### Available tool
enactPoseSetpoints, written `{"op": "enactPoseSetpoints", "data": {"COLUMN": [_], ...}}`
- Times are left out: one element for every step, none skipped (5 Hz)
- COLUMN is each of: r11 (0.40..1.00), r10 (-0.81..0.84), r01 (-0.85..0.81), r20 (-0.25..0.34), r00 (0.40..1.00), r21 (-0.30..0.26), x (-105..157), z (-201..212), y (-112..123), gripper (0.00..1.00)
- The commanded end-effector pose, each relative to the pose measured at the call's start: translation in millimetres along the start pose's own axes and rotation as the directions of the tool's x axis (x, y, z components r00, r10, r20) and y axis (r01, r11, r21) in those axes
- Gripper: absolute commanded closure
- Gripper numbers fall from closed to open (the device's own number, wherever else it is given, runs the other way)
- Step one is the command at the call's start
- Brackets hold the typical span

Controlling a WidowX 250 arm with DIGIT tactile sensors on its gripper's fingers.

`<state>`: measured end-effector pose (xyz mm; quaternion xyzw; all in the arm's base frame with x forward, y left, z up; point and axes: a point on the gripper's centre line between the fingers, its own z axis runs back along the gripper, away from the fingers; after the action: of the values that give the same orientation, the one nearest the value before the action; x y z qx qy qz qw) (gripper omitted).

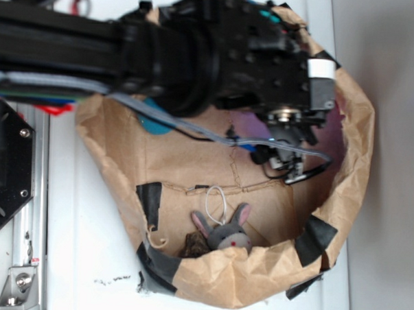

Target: Grab the silver keys.

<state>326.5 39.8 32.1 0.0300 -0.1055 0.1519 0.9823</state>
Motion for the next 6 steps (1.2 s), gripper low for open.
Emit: {"op": "enactPoseSetpoints", "data": {"r11": [0.999, 0.999, 1.000, 1.000, 1.000, 0.999], "r10": [0.032, 0.022, 0.003, -0.005, -0.021, -0.028], "r01": [-0.030, -0.020, -0.002, 0.006, 0.022, 0.029], "r20": [0.061, 0.049, 0.069, 0.064, 0.061, 0.059], "r00": [0.998, 0.999, 0.998, 0.998, 0.998, 0.998], "r21": [-0.027, -0.033, -0.016, -0.011, -0.012, -0.021], "x": [12, 10, 7, 4, -9, -14], "z": [12, 11, 12, 17, 32, 41], "y": [5, 5, 4, 7, 11, 15], "gripper": [1.00, 1.00, 1.00, 1.00, 1.00, 1.00]}}
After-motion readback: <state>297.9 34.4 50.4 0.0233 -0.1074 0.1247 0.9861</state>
